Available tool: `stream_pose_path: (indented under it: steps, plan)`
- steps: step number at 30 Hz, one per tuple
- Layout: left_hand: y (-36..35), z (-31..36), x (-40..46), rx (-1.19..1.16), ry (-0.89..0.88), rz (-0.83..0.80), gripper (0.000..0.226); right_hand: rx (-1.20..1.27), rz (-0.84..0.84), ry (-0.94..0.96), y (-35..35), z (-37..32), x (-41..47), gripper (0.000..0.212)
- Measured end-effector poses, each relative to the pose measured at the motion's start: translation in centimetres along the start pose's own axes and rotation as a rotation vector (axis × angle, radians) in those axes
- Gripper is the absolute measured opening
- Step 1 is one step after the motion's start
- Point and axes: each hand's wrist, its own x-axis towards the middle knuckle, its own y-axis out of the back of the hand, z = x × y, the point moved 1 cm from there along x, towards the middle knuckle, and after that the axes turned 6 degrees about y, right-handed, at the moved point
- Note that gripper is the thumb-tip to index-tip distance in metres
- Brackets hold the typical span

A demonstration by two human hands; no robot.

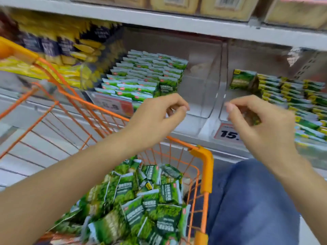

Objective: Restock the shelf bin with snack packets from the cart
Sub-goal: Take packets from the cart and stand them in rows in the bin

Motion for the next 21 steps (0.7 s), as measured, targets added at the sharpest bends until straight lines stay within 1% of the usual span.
stream_pose_path:
  steps: [2, 3, 4, 5, 6, 7, 8, 9, 10, 11, 13, 15, 17, 19, 21]
  plan:
    - [1.1, -1.0, -3.6, 0.043, -0.002, -0.086, 0.014, 0.071, -0.092, 0.08, -1.3, -2.9, -1.8, 0.023]
    - [1.4, -1.5, -5.2, 0.131, 0.002, -0.177, 0.014, 0.103, -0.15, 0.145, -2.1, -4.3, -2.4, 0.024]
    - [1.6, -2.2, -6.4, 0.253, 0.006, -0.301, 0.015, 0.123, -0.217, 0.219, -2.8, -5.6, -2.8, 0.025]
    - [1.5, -3.0, -7.3, 0.39, 0.016, -0.443, 0.017, 0.13, -0.32, 0.282, -3.5, -6.7, -3.1, 0.026]
    - [1.4, -4.0, -8.1, 0.51, 0.044, -0.585, 0.019, 0.119, -0.478, 0.327, -4.2, -7.6, -3.5, 0.027]
    - [1.1, -4.9, -8.8, 0.58, 0.088, -0.716, 0.023, 0.092, -0.672, 0.343, -4.9, -8.3, -3.7, 0.028]
    - [0.8, -5.7, -9.4, 0.597, 0.138, -0.835, 0.027, 0.046, -0.848, 0.339, -5.6, -8.6, -4.0, 0.032]
    - [0.4, -6.2, -9.9, 0.573, 0.186, -0.941, 0.03, -0.032, -0.985, 0.328, -6.3, -8.6, -4.5, 0.039]
    - [-0.2, -6.5, -10.3, 0.531, 0.23, -1.038, 0.032, -0.122, -1.084, 0.318, -6.9, -8.7, -4.9, 0.044]
    - [-0.8, -6.6, -10.7, 0.496, 0.26, -1.126, 0.034, -0.197, -1.133, 0.307, -7.2, -8.8, -4.9, 0.047]
    - [-2.0, -6.5, -11.6, 0.509, 0.239, -1.252, 0.04, -0.263, -1.118, 0.281, -7.4, -8.8, -4.7, 0.046]
    - [-2.9, -6.5, -12.4, 0.543, 0.202, -1.264, 0.044, -0.217, -1.076, 0.266, -7.3, -8.7, -4.7, 0.045]
    - [-3.1, -6.5, -12.7, 0.505, 0.224, -1.246, 0.038, -0.174, -1.043, 0.271, -7.0, -8.8, -4.6, 0.046]
    - [-2.9, -6.2, -12.6, 0.435, 0.257, -1.279, 0.035, -0.153, -1.018, 0.266, -6.8, -9.0, -4.7, 0.045]
    - [-2.4, -5.8, -12.3, 0.364, 0.326, -1.354, 0.048, -0.155, -0.983, 0.263, -6.8, -8.8, -4.7, 0.043]
